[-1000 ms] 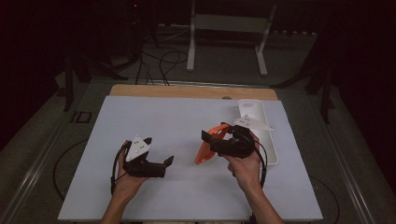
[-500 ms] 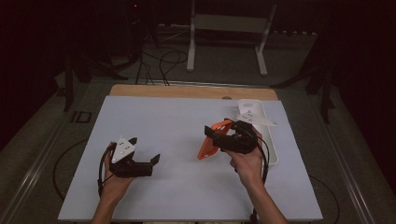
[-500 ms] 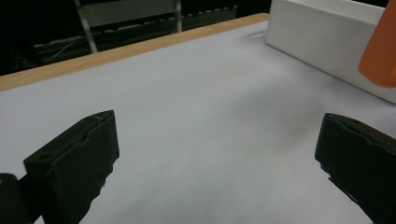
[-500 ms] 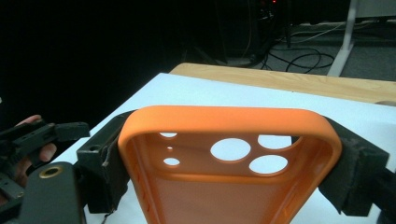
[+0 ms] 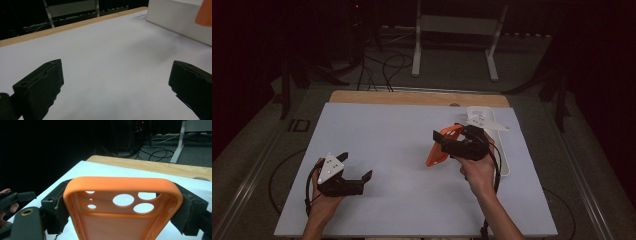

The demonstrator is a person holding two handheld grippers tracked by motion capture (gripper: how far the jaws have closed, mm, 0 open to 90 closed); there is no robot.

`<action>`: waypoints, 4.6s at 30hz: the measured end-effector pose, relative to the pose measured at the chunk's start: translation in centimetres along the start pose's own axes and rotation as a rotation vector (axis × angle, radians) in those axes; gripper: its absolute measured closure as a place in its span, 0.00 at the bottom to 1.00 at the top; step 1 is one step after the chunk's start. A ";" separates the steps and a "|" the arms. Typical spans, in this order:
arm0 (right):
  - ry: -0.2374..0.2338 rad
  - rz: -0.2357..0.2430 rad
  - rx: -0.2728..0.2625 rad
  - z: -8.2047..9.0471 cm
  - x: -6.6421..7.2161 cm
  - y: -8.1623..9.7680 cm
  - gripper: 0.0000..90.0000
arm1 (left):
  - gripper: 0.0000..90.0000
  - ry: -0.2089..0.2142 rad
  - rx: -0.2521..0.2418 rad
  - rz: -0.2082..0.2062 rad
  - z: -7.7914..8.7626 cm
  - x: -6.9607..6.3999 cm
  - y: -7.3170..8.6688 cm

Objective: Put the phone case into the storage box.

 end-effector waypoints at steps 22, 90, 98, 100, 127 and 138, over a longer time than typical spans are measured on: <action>0.028 0.008 0.000 -0.6 -0.9 -1.6 0.18 | 0.00 -0.013 0.003 0.007 0.0 0.4 1.3; 0.196 -0.018 -0.018 -3.9 -7.4 -6.4 0.18 | 0.01 -0.021 0.005 0.013 0.3 0.5 1.7; 0.220 -0.039 -0.026 -3.5 -8.6 -7.1 0.18 | 0.01 -0.021 0.006 0.013 0.2 0.4 1.7; 0.228 -0.042 -0.027 -3.5 -8.9 -7.2 0.18 | 0.01 -0.021 0.007 0.013 0.2 0.4 1.7; 0.318 -0.080 -0.060 -2.2 -12.6 -8.7 0.18 | 0.00 -0.022 0.002 0.017 0.3 0.5 1.7; 0.365 -0.095 -0.067 -1.3 -14.5 -9.1 0.18 | 0.00 -0.021 0.002 0.017 0.3 0.5 1.7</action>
Point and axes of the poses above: each handheld gripper's, and its own axes: z roughly backward along the jaws, y roughly out of its underside, x roughly to its left, the point moved 9 cm from there along -z, roughly forward along the jaws, and after that the axes turned 9 degrees about x, right-handed, at the moved point
